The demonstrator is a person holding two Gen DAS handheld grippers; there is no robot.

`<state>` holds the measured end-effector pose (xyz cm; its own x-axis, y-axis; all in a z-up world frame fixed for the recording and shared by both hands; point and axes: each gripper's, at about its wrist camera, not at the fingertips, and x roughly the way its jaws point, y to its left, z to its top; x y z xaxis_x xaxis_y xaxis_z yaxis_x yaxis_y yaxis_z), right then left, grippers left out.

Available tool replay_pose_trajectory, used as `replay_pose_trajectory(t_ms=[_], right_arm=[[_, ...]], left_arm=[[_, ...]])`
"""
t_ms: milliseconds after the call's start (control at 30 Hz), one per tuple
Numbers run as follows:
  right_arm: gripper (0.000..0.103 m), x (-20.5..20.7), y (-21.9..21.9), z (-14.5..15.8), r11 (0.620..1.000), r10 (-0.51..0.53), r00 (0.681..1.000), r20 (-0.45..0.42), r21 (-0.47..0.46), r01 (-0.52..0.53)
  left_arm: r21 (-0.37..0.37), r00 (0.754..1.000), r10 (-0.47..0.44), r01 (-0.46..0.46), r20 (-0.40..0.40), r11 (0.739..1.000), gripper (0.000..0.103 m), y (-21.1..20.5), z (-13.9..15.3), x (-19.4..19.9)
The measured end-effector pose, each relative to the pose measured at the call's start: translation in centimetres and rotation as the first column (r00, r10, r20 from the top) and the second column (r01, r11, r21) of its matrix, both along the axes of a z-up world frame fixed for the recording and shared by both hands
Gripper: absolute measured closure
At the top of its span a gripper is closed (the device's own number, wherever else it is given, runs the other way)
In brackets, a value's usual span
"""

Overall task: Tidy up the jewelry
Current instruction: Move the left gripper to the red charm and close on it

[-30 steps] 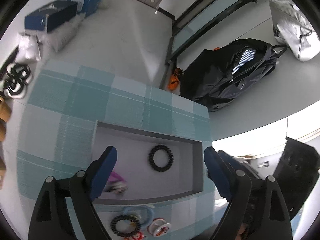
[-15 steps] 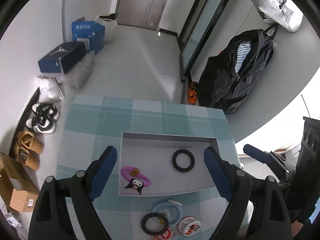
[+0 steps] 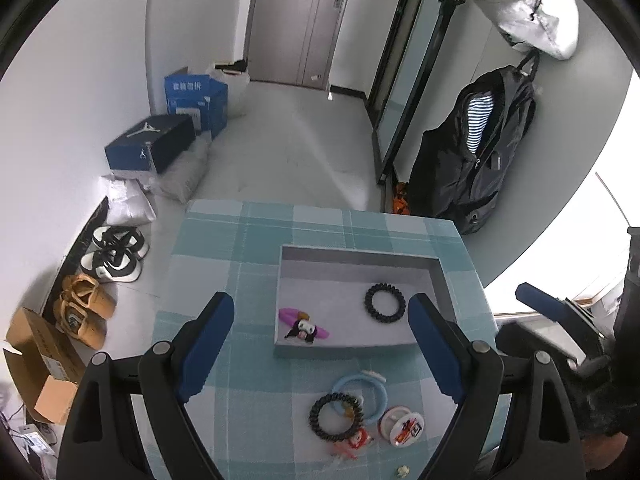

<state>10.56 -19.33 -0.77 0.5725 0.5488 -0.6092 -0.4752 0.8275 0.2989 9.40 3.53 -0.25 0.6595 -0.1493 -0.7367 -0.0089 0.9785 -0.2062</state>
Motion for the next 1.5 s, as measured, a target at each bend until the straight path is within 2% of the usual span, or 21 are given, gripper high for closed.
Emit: replay_pose_trajectory(t_ms=[167, 333, 500, 733, 867, 967, 1033, 1100, 1200, 1300, 1367, 1500], right_arm=[[0.003, -3.6, 0.3, -1.6, 0.999, 0.030, 0.999, -0.018, -0.024, -0.030], [0.003, -6.0, 1.1, -4.6, 0.993, 0.078, 0.990, -0.115, -0.083, -0.088], [0.003, -8.0, 2.0, -7.4, 0.980, 0.111, 0.978, -0.177, -0.144, -0.137], [0.005, -8.8, 2.5, -10.6, 0.969, 0.144, 0.957, -0.251, -0.161, -0.188], [0.018, -9.3, 3.1, -11.1, 0.960, 0.156, 0.960, -0.231, -0.193, -0.202], [0.021, -9.5, 3.7, -11.2, 0.953, 0.161, 0.960, -0.230, -0.217, -0.212], [0.026, -9.6, 4.0, -11.3, 0.952, 0.169, 0.958, -0.231, -0.214, -0.220], [0.037, -9.8, 4.4, -11.4, 0.945, 0.170, 0.960, -0.223, -0.238, -0.223], [0.048, -9.4, 4.5, -11.7, 0.939, 0.166, 0.958, -0.232, -0.258, -0.225], [0.058, -9.3, 4.4, -11.9, 0.937, 0.151, 0.961, -0.231, -0.278, -0.213], [0.060, -9.4, 4.5, -11.9, 0.932, 0.149, 0.963, -0.226, -0.294, -0.213], [0.078, -9.8, 4.8, -12.0, 0.917, 0.141, 0.969, -0.201, -0.343, -0.204]], left_arm=[[-0.035, 0.999, 0.032, -0.034, -0.043, 0.999, 0.017, 0.2, -1.7, -2.8], [-0.037, 0.992, 0.064, -0.068, -0.112, 0.997, 0.017, 0.3, -4.3, -5.5], [0.001, 0.988, 0.027, -0.027, -0.154, 1.000, 0.017, -0.1, -5.7, -6.4], [-0.004, 0.981, 0.025, -0.026, -0.193, 1.000, 0.017, 0.5, -7.1, -7.0], [0.008, 0.978, 0.027, -0.026, -0.205, 1.000, 0.017, 0.6, -7.6, -7.1], [-0.017, 0.976, 0.021, -0.026, -0.215, 1.000, 0.017, 0.8, -7.7, -7.3], [0.006, 0.976, 0.029, -0.029, -0.215, 1.000, 0.017, 0.7, -7.6, -7.3], [0.004, 0.975, 0.025, -0.025, -0.220, 1.000, 0.017, 0.7, -7.7, -7.2], [0.001, 0.972, 0.029, -0.029, -0.234, 1.000, 0.017, 0.9, -8.0, -7.0], [-0.010, 0.969, 0.036, -0.040, -0.243, 0.999, 0.017, 1.3, -8.1, -6.9], [-0.008, 0.969, 0.041, -0.044, -0.243, 0.999, 0.017, 1.4, -8.1, -7.0], [0.002, 0.964, 0.042, -0.043, -0.262, 0.999, 0.017, 1.4, -8.4, -6.7]])
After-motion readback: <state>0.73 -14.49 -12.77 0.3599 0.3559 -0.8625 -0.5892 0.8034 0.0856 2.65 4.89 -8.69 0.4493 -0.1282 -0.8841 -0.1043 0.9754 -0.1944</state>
